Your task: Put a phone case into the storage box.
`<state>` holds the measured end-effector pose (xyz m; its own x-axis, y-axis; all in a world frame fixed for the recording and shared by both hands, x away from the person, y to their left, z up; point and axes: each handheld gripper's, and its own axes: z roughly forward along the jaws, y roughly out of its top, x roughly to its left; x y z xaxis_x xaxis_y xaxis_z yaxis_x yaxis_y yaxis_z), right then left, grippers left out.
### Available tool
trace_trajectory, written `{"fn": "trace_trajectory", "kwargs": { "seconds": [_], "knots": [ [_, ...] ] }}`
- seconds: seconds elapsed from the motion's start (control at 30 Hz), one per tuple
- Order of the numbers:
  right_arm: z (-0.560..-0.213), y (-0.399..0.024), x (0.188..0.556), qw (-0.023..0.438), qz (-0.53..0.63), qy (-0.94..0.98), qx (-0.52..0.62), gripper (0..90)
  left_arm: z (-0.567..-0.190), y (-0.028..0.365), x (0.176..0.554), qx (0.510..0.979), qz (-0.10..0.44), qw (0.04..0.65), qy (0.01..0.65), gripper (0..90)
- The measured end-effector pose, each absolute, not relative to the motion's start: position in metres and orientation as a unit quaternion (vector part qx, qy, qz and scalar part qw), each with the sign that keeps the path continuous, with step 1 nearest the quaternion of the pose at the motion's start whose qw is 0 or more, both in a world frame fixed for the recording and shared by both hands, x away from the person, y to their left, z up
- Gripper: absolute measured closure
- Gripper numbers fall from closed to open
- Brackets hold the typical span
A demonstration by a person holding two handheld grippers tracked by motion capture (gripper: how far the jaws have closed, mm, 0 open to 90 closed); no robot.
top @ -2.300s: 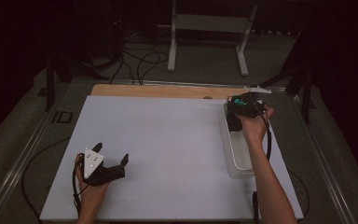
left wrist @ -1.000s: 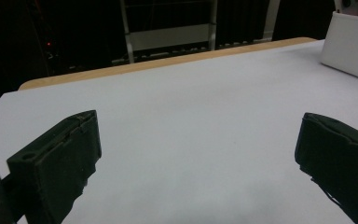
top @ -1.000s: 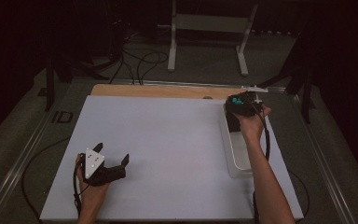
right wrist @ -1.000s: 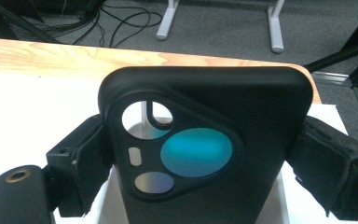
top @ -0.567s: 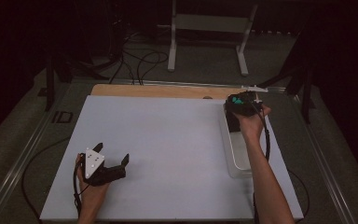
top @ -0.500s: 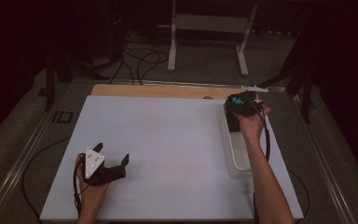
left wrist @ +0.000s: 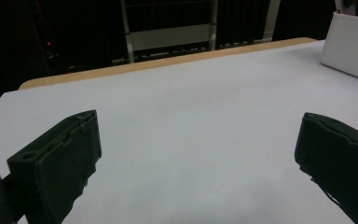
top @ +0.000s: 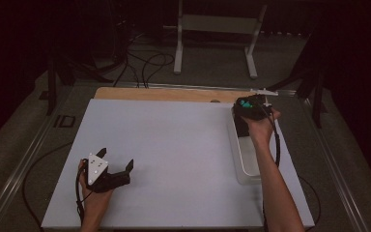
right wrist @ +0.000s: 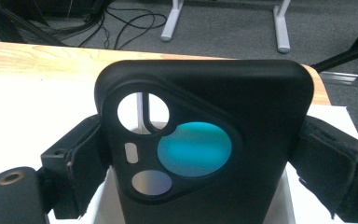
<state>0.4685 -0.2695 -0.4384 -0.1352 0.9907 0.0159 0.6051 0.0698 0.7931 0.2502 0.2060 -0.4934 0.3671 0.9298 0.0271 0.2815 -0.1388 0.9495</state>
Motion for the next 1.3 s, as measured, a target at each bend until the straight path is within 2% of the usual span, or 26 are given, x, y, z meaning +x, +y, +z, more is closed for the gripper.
{"fn": "trace_trajectory", "kwargs": {
  "seconds": [0.53, 1.3],
  "knots": [
    [-0.438, -0.273, 0.468, 0.293, 0.338, 0.670, 0.593, 7.3, -0.494, 0.205, 0.250, 0.675, 0.339, 0.478, 0.448, 0.8],
    [-0.426, -0.276, 0.452, 0.273, 0.391, 0.669, 0.570, 7.3, -0.493, 0.206, 0.250, 0.675, 0.338, 0.478, 0.448, 0.8]
  ]
}}
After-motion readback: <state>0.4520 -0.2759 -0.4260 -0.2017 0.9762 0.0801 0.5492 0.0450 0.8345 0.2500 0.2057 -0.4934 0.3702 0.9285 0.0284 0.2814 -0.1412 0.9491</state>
